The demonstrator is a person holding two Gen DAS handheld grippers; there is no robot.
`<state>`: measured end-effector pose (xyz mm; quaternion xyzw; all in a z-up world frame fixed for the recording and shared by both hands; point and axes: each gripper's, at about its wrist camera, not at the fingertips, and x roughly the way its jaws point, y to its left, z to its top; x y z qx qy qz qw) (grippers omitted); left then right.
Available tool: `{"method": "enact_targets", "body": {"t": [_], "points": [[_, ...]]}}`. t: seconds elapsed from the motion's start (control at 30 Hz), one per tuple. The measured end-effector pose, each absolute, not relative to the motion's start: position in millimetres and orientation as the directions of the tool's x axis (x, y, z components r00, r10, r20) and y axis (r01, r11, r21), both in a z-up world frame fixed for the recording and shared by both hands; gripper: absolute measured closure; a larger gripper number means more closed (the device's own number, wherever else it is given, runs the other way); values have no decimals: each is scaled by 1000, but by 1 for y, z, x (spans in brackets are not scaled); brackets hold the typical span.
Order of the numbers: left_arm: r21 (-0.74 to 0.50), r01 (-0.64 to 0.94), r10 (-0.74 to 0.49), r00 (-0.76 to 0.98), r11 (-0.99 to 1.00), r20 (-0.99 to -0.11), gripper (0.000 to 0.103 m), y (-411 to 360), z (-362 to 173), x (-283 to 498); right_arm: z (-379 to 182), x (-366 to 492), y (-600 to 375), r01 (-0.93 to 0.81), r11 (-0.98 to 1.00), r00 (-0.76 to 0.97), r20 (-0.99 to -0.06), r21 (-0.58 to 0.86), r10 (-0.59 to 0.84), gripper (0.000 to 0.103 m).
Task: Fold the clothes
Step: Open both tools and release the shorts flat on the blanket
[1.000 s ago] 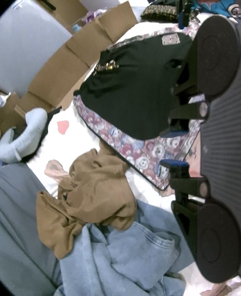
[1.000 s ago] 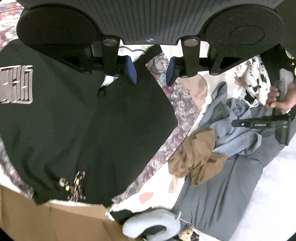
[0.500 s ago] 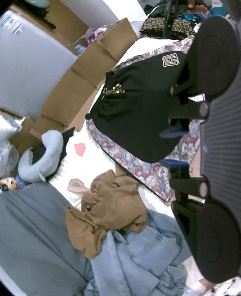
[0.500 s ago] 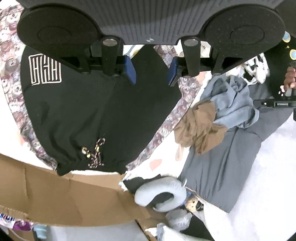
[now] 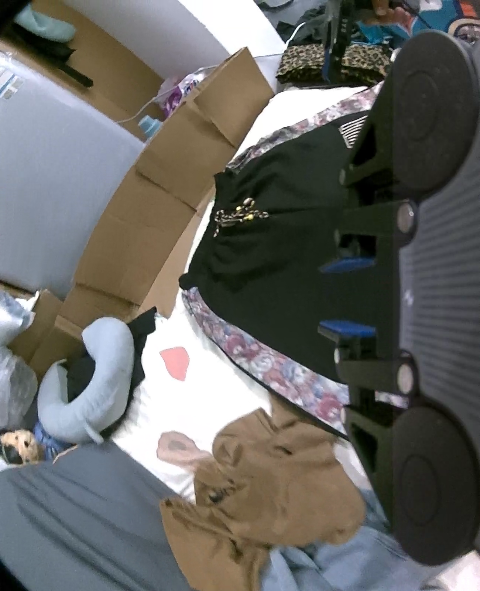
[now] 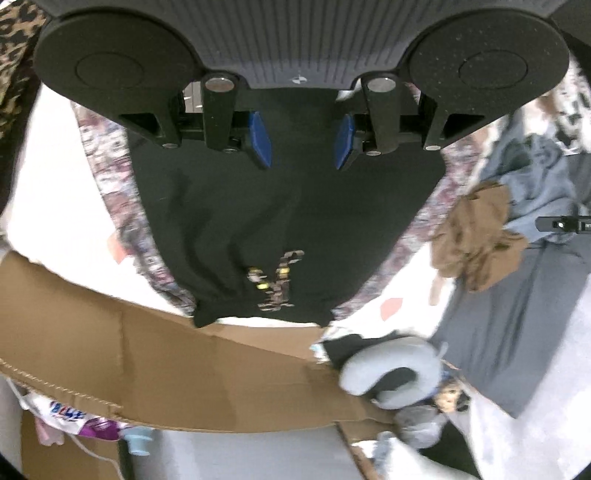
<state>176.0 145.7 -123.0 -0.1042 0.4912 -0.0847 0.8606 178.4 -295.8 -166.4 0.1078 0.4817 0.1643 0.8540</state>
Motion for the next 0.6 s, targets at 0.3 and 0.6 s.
{"method": "enact_targets", "body": {"t": [0.3,0.6], "points": [[-255,19,-231,493,967,-839,71,138,-196,226,-222,208,-321,-118,970,497,-833,212,243,58],[-223,-12,-195,449,975,-872,71,142,-265,261,-294,222,-356,-31,986,482,-862,162,157,58]]}}
